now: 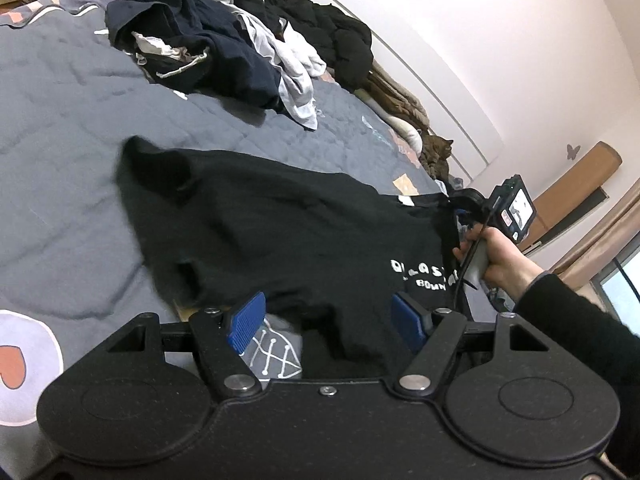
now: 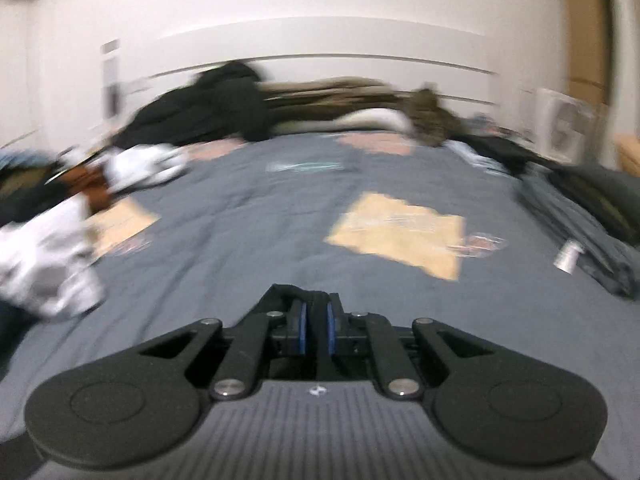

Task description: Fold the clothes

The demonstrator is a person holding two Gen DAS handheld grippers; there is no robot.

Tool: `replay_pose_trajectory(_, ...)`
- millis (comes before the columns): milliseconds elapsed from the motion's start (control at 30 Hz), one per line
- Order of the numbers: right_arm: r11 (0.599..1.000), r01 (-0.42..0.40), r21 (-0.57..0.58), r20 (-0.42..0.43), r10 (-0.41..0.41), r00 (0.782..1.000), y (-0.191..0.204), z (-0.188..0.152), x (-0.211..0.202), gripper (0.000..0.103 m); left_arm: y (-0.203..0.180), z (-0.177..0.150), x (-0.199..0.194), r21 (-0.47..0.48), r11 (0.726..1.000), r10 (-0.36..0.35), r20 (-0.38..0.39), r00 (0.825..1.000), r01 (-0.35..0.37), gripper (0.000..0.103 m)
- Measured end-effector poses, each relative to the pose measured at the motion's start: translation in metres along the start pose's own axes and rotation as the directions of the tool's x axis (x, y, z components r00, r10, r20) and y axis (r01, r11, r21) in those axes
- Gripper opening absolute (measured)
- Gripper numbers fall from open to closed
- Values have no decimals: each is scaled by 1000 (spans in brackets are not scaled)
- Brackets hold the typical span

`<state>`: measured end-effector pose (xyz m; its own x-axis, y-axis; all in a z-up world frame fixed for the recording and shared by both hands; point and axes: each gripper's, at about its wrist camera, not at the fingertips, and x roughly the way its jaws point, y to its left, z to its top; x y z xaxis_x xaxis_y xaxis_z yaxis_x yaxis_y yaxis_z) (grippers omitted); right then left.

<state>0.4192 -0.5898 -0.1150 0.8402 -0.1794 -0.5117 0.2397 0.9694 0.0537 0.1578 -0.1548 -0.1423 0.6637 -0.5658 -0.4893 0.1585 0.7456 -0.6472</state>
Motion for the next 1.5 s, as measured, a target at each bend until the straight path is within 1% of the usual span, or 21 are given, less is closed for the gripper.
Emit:
replay_pose_trajectory(67,999,7,39,-51,-5,999,-9,-2,9,13,1,1,1,-4,1000,10,-1,1000,-10,69)
replay_pose_trajectory(100,999,-11,53,-71,15,997,-11,-2,9,13,2,1,1,-6,1000,15,-1,1000,-15,69)
replay_pose_trajectory(233,991,-119,68,-65,124,990,-14,-1,-24,22,-1,0,1,8,1000,16,-5,1000,-16,71)
replay_pose_trajectory(300,980,-184,71,-79,189,979,-13,0,-52,29,-4,-1,1,20,1000,12,-11,1000,-12,74)
replay_pose_trajectory(367,976,-207,61,-78,211,974,-22,-12,-91,41,-7,-2,1,37,999,6,-15,1000,-6,74)
replay_pose_trajectory(467,969,-242,45,-76,244,967,-34,-29,-150,52,-18,-7,0,88,996,-4,-21,1000,6,74)
replay_pose_trajectory(533,964,-264,34,-75,266,961,-42,-41,-189,55,-27,-12,1,122,993,-6,-26,1000,9,74)
replay_pose_trajectory(633,956,-291,20,-74,292,954,-55,-59,-246,58,-46,-24,2,220,975,4,-39,999,4,74)
replay_pose_trajectory(733,975,-221,29,-80,223,972,-73,-96,-281,58,-67,-44,9,362,932,51,-75,996,-21,76)
replay_pose_trajectory(900,994,-101,49,-93,105,990,-103,-156,-337,60,-78,-80,29,493,866,165,-113,980,-89,76)
replay_pose_trajectory(967,991,-45,127,-115,60,991,-117,-182,-349,60,-78,-92,39,525,844,208,-135,969,-108,76)
replay_pose_trajectory(1000,986,-40,162,-123,60,991,-124,-193,-352,60,-77,-97,43,537,836,223,-146,964,-112,76)
replay_pose_trajectory(1033,978,-32,207,-116,56,992,-131,-204,-357,60,-75,-103,45,548,828,241,-150,959,-122,71)
replay_pose_trajectory(1067,967,-23,254,-108,52,993,-137,-214,-360,60,-73,-107,46,553,823,255,-153,955,-131,47)
replay_pose_trajectory(1100,954,-15,300,-101,47,994,-143,-225,-364,60,-69,-110,46,549,825,261,-159,952,-135,32)
replay_pose_trajectory(1133,940,-7,340,-99,43,994,-148,-235,-367,60,-66,-111,45,532,837,257,-166,952,-133,14)
replay_pose_trajectory(1167,934,-1,357,-112,43,993,-152,-244,-369,60,-62,-109,42,492,862,238,-175,956,-124,9)
replay_pose_trajectory(1200,927,6,375,-124,44,991,-156,-253,-371,60,-58,-105,37,453,883,225,-179,958,-123,8)
replay_pose_trajectory(1233,924,13,383,-138,43,989,-159,-261,-372,60,-56,-100,31,431,892,228,-170,959,-136,7)
replay_pose_trajectory(1400,961,55,270,-176,-7,984,-166,-272,-380,60,-41,-79,-8,342,918,254,-122,960,-199,7)
replay_pose_trajectory(1500,953,76,294,-246,-2,969,-174,-281,-373,60,-44,-81,-18,356,911,284,-177,942,-207,23)
